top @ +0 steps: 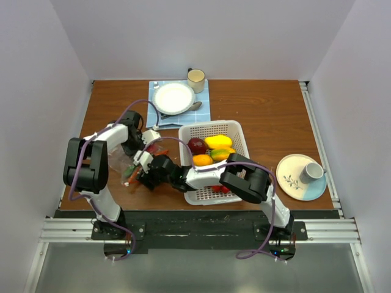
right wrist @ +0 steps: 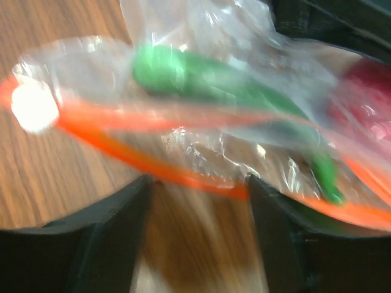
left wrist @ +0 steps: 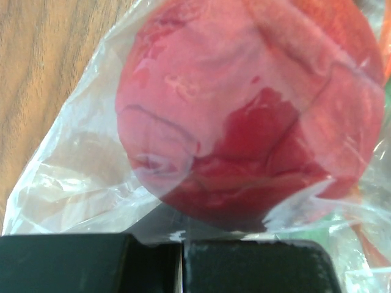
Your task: Open the zip-top bag and remove the fake food
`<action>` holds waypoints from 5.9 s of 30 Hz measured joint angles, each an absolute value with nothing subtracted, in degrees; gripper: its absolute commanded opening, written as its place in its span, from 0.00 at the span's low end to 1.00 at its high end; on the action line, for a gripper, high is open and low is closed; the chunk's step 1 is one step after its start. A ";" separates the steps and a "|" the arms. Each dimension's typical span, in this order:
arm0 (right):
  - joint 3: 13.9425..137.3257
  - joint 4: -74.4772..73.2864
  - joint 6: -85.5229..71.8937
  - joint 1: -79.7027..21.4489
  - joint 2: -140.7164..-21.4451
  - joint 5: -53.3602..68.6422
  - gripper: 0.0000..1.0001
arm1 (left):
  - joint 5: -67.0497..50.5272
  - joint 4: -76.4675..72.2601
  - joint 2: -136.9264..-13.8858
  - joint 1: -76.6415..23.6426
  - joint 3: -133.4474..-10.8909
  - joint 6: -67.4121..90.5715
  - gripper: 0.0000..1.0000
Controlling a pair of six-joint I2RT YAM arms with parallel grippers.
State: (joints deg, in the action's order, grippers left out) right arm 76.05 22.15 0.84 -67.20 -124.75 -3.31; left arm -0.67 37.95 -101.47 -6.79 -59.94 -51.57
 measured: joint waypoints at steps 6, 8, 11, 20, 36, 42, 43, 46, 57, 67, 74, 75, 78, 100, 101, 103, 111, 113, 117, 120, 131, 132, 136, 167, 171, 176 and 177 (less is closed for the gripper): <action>75.40 27.20 5.52 -67.31 -123.52 -9.67 0.95 | -0.71 38.11 -101.41 -6.83 -59.90 -51.62 0.00; 77.12 27.53 6.22 -66.98 -124.29 -10.52 0.96 | -1.10 38.72 -101.51 -6.83 -60.18 -51.66 0.00; 80.55 27.92 6.48 -66.35 -126.19 -11.11 0.97 | -2.02 40.75 -102.00 -6.83 -61.17 -52.18 0.00; 83.68 26.55 6.04 -66.15 -130.54 -11.25 0.99 | -6.79 47.27 -103.48 -6.44 -64.07 -54.98 0.00; 80.97 25.52 5.98 -65.78 -129.56 -12.51 0.99 | -8.14 49.67 -103.63 -6.42 -63.92 -55.79 0.00; 72.88 25.23 4.01 -62.06 -123.42 -13.54 0.99 | -8.80 51.68 -103.61 -6.63 -63.86 -57.08 0.00; 72.60 25.12 3.60 -60.69 -122.98 -13.63 0.98 | -8.78 52.36 -103.72 -6.81 -63.77 -57.47 0.00; 72.73 25.08 2.42 -56.99 -122.74 -13.54 0.98 | -8.82 54.11 -103.94 -7.20 -63.75 -58.02 0.00; 71.53 25.74 -0.64 -56.47 -122.15 -6.17 0.93 | -8.99 57.06 -104.86 -7.22 -64.05 -57.21 0.00; 69.71 26.65 -2.83 -63.40 -121.21 -7.90 0.84 | -8.69 57.25 -105.47 -7.22 -64.40 -53.89 0.00; 71.46 27.31 -5.26 -66.04 -121.91 -11.38 0.84 | -7.07 53.08 -102.87 -7.75 -61.12 -48.47 0.00; 71.81 27.62 -5.72 -65.84 -122.08 -11.68 0.84 | -6.83 52.34 -102.32 -7.77 -60.58 -47.75 0.00; 73.08 28.08 -7.33 -65.52 -122.89 -12.51 0.83 | -6.15 50.70 -100.97 -7.88 -59.29 -45.89 0.00; 69.01 28.05 -12.21 -65.23 -121.43 -15.66 0.81 | -14.17 56.31 -90.21 3.53 -70.39 -47.11 0.78; 69.06 27.88 -12.19 -65.23 -121.43 -15.79 0.81 | -14.13 57.08 -90.19 3.60 -71.11 -47.22 0.79; 69.19 27.64 -12.14 -65.23 -121.43 -16.01 0.81 | -14.00 58.78 -90.19 3.73 -74.06 -47.13 0.81; 70.11 26.63 -11.99 -65.23 -121.43 -17.58 0.80 | -16.86 60.49 -88.23 4.23 -89.84 -45.43 0.81; 70.17 26.59 -11.99 -65.23 -121.43 -18.11 0.80 | -19.33 60.49 -86.63 4.27 -88.58 -44.73 0.76; 70.52 25.87 -11.92 -65.17 -121.49 -19.42 0.80 | -23.92 59.57 -84.07 4.23 -76.55 -44.10 0.68; 71.33 24.82 -11.94 -65.01 -121.54 -21.06 0.80 | -25.69 59.11 -85.97 4.05 -65.71 -44.10 0.68; 71.68 23.59 -12.01 -62.59 -121.54 -23.31 0.79 | -20.97 49.67 -87.48 4.05 -52.56 -44.38 0.65; 71.68 23.55 -12.03 -62.43 -121.54 -23.33 0.79 | -20.25 48.49 -87.48 4.05 -51.77 -44.60 0.64; 72.12 23.22 -12.25 -61.87 -121.54 -23.24 0.78 | -17.04 43.29 -87.29 4.12 -47.72 -46.72 0.61; 83.57 17.93 -13.65 -59.20 -129.80 -20.05 0.77 | -14.39 23.73 -90.98 -1.58 -47.92 -52.51 0.44; 83.57 17.98 -13.72 -58.85 -129.80 -20.25 0.78 | -14.06 23.46 -91.53 -2.09 -48.73 -51.99 0.44; 83.42 19.16 -15.20 -58.96 -129.82 -19.35 0.80 | -15.42 24.73 -92.77 -2.42 -50.54 -50.46 0.44; 82.94 20.84 -16.67 -59.09 -129.82 -17.98 0.80 | -16.12 25.02 -93.12 -2.63 -50.96 -50.11 0.44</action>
